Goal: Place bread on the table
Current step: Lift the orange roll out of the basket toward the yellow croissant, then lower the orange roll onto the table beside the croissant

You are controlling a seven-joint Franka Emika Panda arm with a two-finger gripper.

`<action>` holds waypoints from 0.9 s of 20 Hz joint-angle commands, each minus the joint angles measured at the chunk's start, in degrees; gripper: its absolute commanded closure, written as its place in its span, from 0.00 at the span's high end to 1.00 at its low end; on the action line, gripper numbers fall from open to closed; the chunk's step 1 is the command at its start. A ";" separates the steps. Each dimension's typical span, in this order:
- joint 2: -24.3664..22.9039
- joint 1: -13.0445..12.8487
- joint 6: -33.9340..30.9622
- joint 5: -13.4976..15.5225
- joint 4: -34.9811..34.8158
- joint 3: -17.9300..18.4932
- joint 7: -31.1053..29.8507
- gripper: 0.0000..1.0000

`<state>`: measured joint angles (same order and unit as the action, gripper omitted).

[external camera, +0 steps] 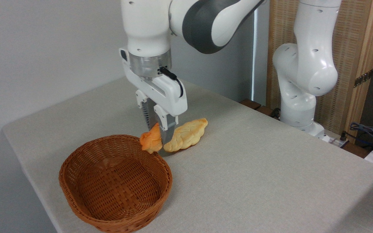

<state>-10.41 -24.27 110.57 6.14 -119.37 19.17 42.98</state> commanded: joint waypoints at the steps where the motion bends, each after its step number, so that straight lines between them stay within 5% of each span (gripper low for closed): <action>1: -6.72 0.10 -0.44 0.19 -7.97 0.34 3.51 0.50; 5: -6.65 0.10 -2.28 -0.34 -9.83 0.17 3.95 0.57; 6: -6.47 0.10 -2.29 -0.34 -10.01 0.25 4.21 0.70; 7: -6.38 0.10 -2.29 -0.34 -10.01 0.17 4.21 0.98; 18: -5.68 0.01 -2.20 -0.34 -9.92 0.17 4.21 1.00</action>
<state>-15.64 -24.19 109.37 6.08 -129.35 19.15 46.27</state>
